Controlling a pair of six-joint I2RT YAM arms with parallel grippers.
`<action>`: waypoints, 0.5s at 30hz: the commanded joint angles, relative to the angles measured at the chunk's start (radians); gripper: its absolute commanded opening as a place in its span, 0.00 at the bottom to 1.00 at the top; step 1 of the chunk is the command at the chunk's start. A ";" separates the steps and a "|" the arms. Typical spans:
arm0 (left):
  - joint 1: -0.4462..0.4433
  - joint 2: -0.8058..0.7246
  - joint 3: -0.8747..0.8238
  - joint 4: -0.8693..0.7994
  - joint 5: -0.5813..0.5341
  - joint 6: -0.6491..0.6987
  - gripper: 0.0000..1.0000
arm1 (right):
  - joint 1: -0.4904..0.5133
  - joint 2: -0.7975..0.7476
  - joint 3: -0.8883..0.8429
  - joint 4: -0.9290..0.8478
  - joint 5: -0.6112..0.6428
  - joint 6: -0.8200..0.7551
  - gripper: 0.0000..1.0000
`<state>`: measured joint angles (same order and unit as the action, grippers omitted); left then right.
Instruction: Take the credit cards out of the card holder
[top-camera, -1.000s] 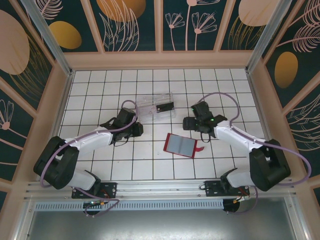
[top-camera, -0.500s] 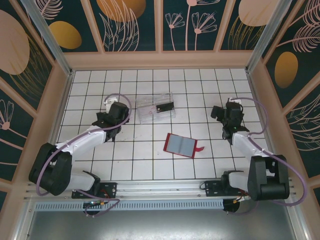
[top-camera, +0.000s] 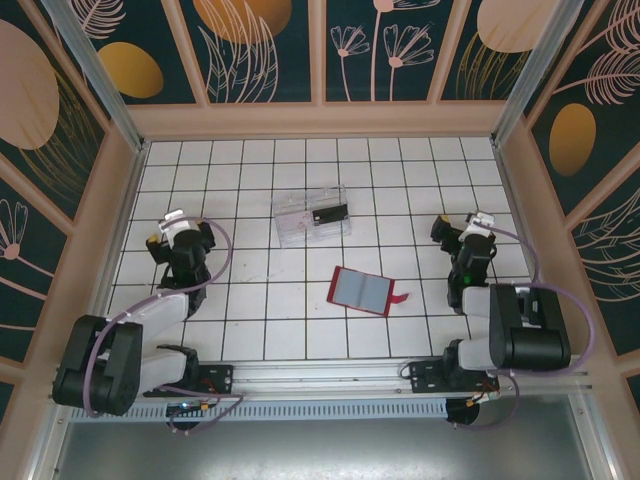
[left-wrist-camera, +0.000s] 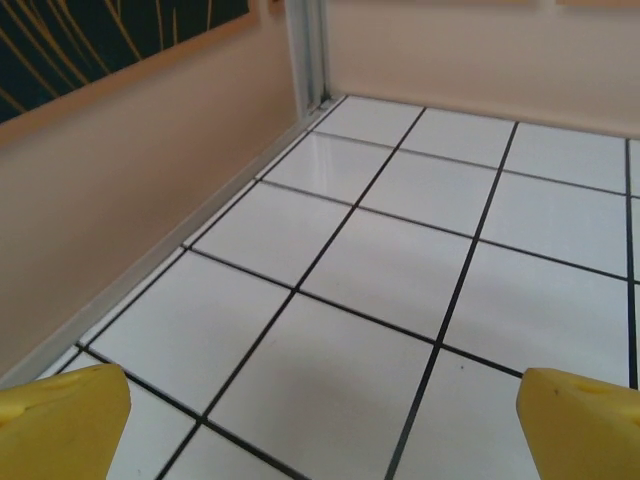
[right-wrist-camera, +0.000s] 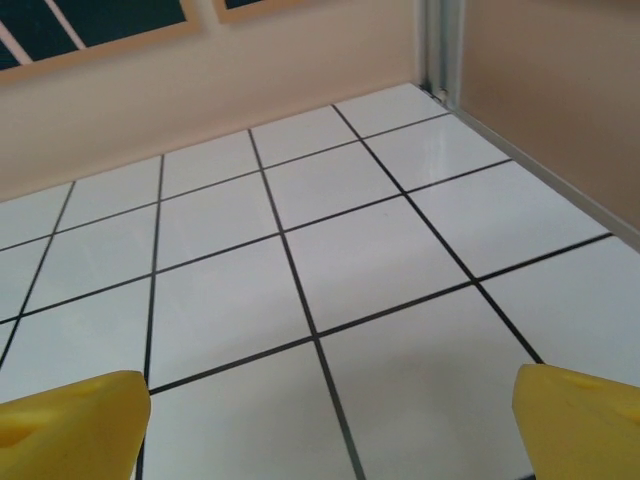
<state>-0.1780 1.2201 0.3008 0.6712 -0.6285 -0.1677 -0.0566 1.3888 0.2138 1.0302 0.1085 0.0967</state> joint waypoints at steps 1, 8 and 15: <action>0.020 0.035 -0.034 0.330 0.123 0.144 0.99 | 0.024 0.059 -0.025 0.218 -0.039 -0.051 0.94; 0.071 0.154 -0.113 0.587 0.262 0.128 0.98 | 0.039 0.145 0.013 0.221 -0.045 -0.072 0.99; 0.093 0.252 -0.070 0.585 0.346 0.133 0.99 | 0.038 0.148 0.013 0.231 -0.050 -0.074 0.99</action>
<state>-0.1028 1.4586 0.1982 1.2007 -0.3500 -0.0475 -0.0216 1.5364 0.2089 1.2022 0.0647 0.0380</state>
